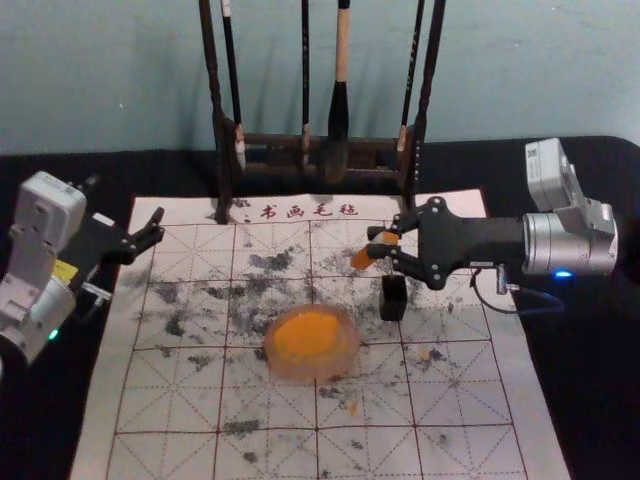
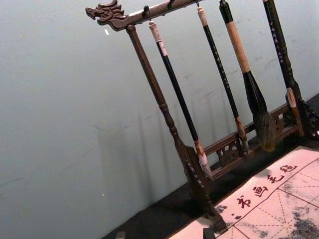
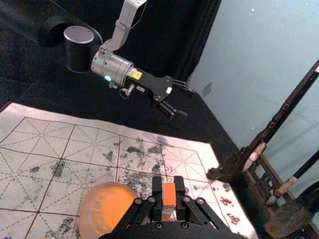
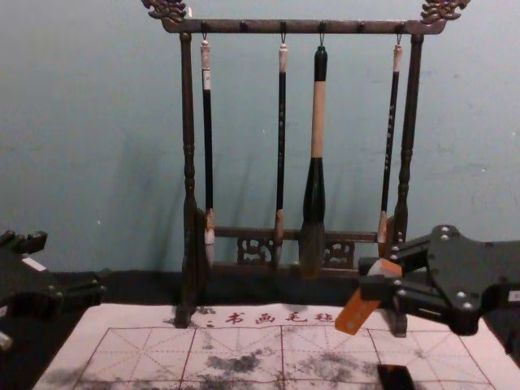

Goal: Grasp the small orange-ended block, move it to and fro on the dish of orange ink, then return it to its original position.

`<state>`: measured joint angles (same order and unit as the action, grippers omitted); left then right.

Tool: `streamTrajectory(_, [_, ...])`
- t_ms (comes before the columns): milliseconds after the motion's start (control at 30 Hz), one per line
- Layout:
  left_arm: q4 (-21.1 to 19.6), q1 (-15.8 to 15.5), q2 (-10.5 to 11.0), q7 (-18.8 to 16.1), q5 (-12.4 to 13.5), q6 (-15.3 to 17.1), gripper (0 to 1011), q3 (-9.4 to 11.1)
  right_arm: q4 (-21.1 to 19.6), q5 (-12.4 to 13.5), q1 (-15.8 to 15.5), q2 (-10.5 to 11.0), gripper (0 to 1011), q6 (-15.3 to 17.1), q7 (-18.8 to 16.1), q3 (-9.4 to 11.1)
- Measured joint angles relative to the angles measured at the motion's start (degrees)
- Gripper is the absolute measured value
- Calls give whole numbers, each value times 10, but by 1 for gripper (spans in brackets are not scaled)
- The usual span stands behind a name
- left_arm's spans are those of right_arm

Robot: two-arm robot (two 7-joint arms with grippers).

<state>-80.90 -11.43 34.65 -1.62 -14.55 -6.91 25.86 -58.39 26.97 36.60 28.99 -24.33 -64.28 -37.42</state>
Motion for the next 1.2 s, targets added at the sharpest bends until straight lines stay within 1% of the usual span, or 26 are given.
streamTrajectory(300, [0, 0, 0, 0, 0, 0, 1001, 0, 9, -4, 9, -13, 134, -7, 2, -5])
streamTrajectory(500, [0, 0, 0, 0, 0, 0, 1001, 0, 16, -8, 17, -24, 134, -12, -3, -14])
streamTrajectory(700, [0, 0, 0, 0, 0, 0, 1001, 0, 27, -13, 26, -37, 134, -14, -17, -27])
streamTrajectory(967, [0, 0, 0, 0, 0, 0, 1001, 0, 61, -20, 48, -59, 134, -14, -44, -51])
streamTrajectory(1167, [0, 0, 0, 0, 0, 0, 1001, 0, 82, -24, 64, -69, 134, -14, -67, -68])
streamTrajectory(1200, [0, 0, 0, 0, 0, 0, 1001, 0, 82, -24, 64, -69, 134, -14, -67, -68])
